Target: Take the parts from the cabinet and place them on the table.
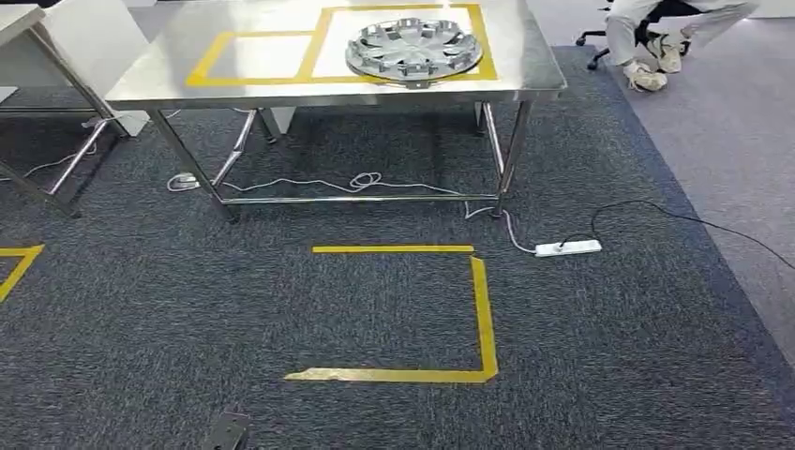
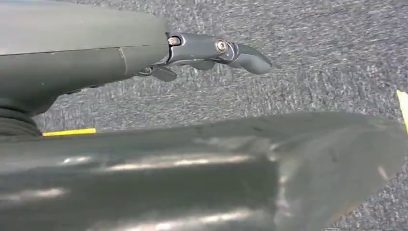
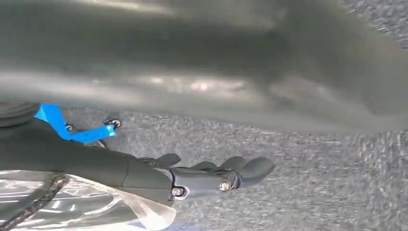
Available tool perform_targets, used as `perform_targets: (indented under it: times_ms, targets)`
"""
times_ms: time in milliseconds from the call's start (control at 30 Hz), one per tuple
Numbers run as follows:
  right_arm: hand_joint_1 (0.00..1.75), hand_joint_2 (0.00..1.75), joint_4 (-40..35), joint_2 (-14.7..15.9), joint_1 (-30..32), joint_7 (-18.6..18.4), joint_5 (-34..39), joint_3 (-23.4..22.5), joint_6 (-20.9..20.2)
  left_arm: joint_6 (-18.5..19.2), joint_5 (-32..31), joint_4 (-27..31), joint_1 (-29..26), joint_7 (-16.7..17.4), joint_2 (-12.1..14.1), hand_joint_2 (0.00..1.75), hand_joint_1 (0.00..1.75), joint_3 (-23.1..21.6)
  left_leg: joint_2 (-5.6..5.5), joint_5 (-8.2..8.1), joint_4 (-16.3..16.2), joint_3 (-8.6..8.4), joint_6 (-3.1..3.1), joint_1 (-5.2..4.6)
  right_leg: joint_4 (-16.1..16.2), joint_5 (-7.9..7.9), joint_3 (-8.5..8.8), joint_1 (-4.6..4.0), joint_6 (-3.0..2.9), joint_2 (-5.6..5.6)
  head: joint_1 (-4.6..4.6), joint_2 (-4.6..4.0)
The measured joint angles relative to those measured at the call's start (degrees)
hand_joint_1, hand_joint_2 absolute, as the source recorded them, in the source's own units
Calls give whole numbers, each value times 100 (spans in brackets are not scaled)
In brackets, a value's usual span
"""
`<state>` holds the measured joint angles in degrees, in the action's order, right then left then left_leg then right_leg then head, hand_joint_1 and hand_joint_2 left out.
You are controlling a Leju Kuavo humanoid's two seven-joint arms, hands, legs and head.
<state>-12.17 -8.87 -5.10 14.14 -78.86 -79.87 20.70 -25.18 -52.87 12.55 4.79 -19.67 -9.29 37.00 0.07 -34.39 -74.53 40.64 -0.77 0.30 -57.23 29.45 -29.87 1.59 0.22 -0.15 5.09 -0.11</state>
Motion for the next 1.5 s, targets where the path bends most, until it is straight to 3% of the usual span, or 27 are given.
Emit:
perform_targets:
  times_ms: [33,67,100,167,200,300,367,400,433,467,533,700,833,1067,1200,1300,1333,1367,1400,1467,1500]
  targets:
    - [0,0,0,-2,7,0,0,0,0,0,-6,0,-12,-9,0,0,0,2,0,-34,-171,21,-3,4,-2,-7,-10,-2,7,-1,0,0]
    - [0,0,0,-2,10,0,0,0,0,0,-11,0,-18,-9,0,0,0,2,0,65,-76,-84,4,4,-4,-10,-12,-2,12,1,2,0]
    - [0,0,0,-2,10,0,0,0,0,-2,-11,0,-18,-11,0,0,0,4,0,261,267,-282,23,4,-9,-11,-10,-2,15,5,2,0]
    - [0,0,0,-2,0,2,0,4,0,-2,-11,0,-11,-13,2,0,0,4,-9,735,1298,-815,101,-4,-9,-9,13,-1,26,14,4,-2]
    - [0,0,0,-7,-7,2,0,11,0,-2,-11,0,-9,-13,11,0,0,7,-28,674,1540,-951,142,-28,-10,-10,-1,-17,57,13,-7,0]
    - [0,0,0,-7,-11,-4,-2,31,0,-15,-31,0,4,-13,7,0,0,7,-27,645,1632,-905,177,-52,-1,-54,-70,-16,178,3,-9,0]
    - [0,0,0,-7,-20,-9,-2,37,0,-28,-31,0,-9,-9,9,0,0,9,-19,721,1757,-938,261,1,-2,-20,-99,-6,252,10,-7,0]
    - [0,0,0,-2,-17,-9,-2,37,0,-31,-41,0,-4,-9,9,0,0,11,-20,711,1758,-931,239,-42,-84,76,-145,-24,239,3,-22,0]
    - [0,0,0,0,-21,-9,-2,39,0,-33,-46,0,9,-9,7,0,0,11,-29,692,1724,-918,200,-57,75,-54,-103,-34,-26,14,-61,0]
    - [0,0,0,-2,-24,-11,-2,39,-7,-33,-48,0,-1,-6,-15,0,0,11,-29,683,1714,-923,213,-83,31,-28,-108,-19,-12,-4,-51,0]
    - [0,0,4,-7,-23,-7,-4,42,-13,-35,-48,0,1,-6,-13,0,0,11,-27,680,1702,-915,229,-98,74,-88,-100,6,113,6,-61,0]
    - [0,0,4,-2,-18,-20,-4,42,-20,-35,-50,0,2,-6,-13,0,0,11,-26,701,1696,-897,263,-107,121,-132,-90,20,202,8,-59,0]
    - [0,0,4,-2,-18,-17,-13,44,-22,-35,-52,0,2,0,-9,0,0,11,-26,719,1693,-877,287,-109,127,-160,-46,21,246,8,-55,0]
    - [0,0,4,-2,-18,20,-20,74,-37,-35,-52,0,4,0,-9,0,0,11,-26,724,1684,-873,283,-107,129,-163,-55,18,249,7,-55,0]
    - [0,0,4,-2,-18,42,-22,85,-44,-35,-52,0,3,-2,-4,0,0,11,-26,724,1660,-857,296,-127,133,-185,-59,29,292,5,-55,0]
    - [0,0,4,-2,-19,44,-22,87,-44,-33,-52,0,4,-4,4,0,0,11,-27,739,1663,-846,344,-142,160,-211,-55,41,336,5,-52,0]
    - [0,0,4,-2,-18,44,-22,87,-44,-35,-52,0,7,-4,7,0,0,11,-24,791,1744,-863,389,-106,146,-196,-59,36,362,7,-55,0]
    - [0,0,4,0,-15,46,-22,87,-44,-35,-52,0,11,-4,2,0,0,11,-10,824,1793,-876,424,-90,13,-70,-156,42,348,5,-61,0]
    - [0,0,4,0,-16,48,-22,87,-44,-35,-52,0,15,-6,2,0,0,11,-11,844,1802,-859,457,-89,-316,176,-304,28,321,10,-77,0]
    - [0,0,4,0,-12,46,-28,90,-61,-33,-52,0,7,-6,-2,0,0,11,-11,854,1797,-815,465,-108,-1293,662,-725,19,309,10,-77,0]
    - [0,0,4,0,-5,41,-28,92,-63,-33,-52,0,-4,-6,-4,0,0,11,-12,857,1789,-799,462,-121,-1649,784,-879,9,302,9,-77,0]
